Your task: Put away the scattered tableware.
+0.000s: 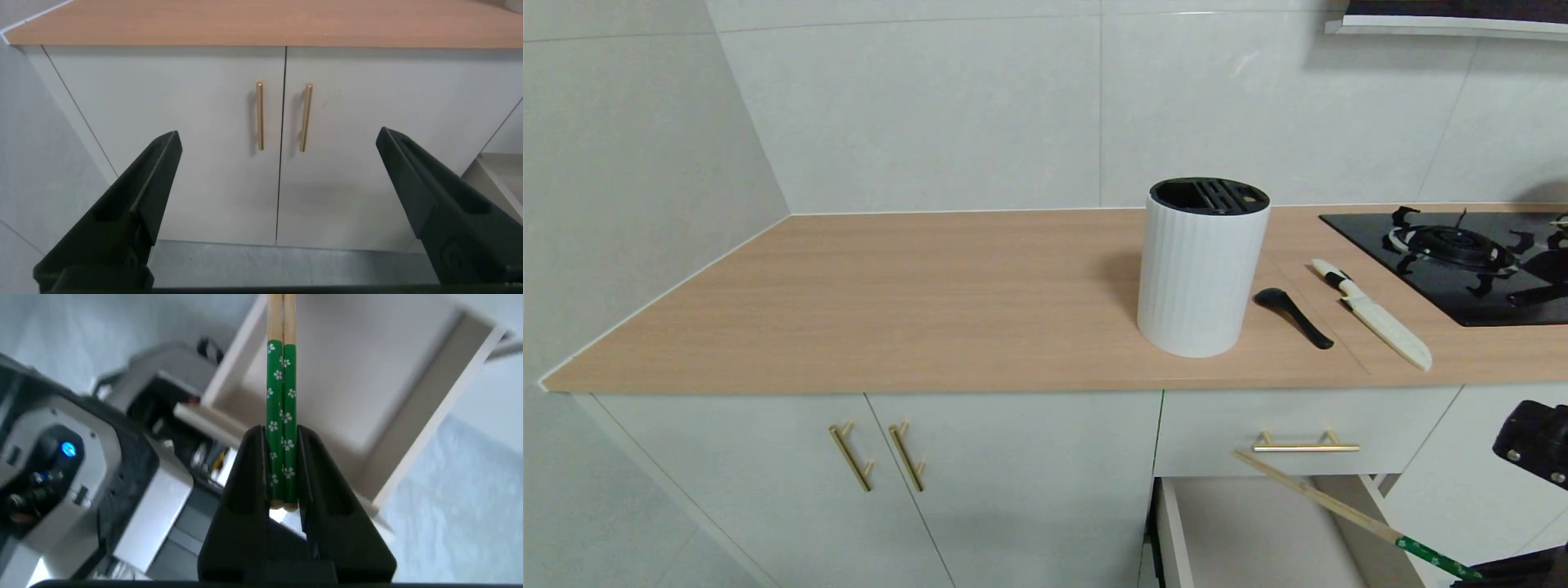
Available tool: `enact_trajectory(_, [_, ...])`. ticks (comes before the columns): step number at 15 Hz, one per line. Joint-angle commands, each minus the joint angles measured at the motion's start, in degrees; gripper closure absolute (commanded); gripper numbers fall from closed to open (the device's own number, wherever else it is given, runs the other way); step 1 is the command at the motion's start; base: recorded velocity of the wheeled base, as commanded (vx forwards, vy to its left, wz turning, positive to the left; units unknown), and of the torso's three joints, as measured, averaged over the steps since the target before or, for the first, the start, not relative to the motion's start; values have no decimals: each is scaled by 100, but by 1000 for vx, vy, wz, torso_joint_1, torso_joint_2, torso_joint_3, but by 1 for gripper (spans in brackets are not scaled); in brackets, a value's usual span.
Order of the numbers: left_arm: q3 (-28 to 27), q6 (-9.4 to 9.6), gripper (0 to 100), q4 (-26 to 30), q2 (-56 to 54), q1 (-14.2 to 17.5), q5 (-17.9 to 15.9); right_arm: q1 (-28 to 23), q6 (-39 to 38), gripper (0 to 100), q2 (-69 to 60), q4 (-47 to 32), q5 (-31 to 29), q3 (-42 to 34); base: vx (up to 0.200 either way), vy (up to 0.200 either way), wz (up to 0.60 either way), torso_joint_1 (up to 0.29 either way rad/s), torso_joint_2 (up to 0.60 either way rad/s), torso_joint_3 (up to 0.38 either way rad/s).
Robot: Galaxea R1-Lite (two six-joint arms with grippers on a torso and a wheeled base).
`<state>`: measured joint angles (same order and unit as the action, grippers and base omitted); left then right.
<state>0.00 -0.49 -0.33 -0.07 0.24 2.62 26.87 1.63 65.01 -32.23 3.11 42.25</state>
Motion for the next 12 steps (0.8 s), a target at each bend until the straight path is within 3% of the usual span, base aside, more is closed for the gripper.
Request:
enact_trajectory(1, [0, -4, 0, -2, 7, 2, 2, 3, -32, 100, 723, -11, -38, -33, 0, 0, 0, 0, 0, 0])
enact_trajectory(8, [0, -4, 0, -2, 7, 2, 2, 3, -1192, 100, 2288, 200, -65, 187, 0, 0, 0, 0, 0, 0])
enact_trajectory(12, [0, -4, 0, -2, 7, 2, 2, 3, -1411, 100, 2762, 252, -197, 292, 0, 0, 0, 0, 0, 0])
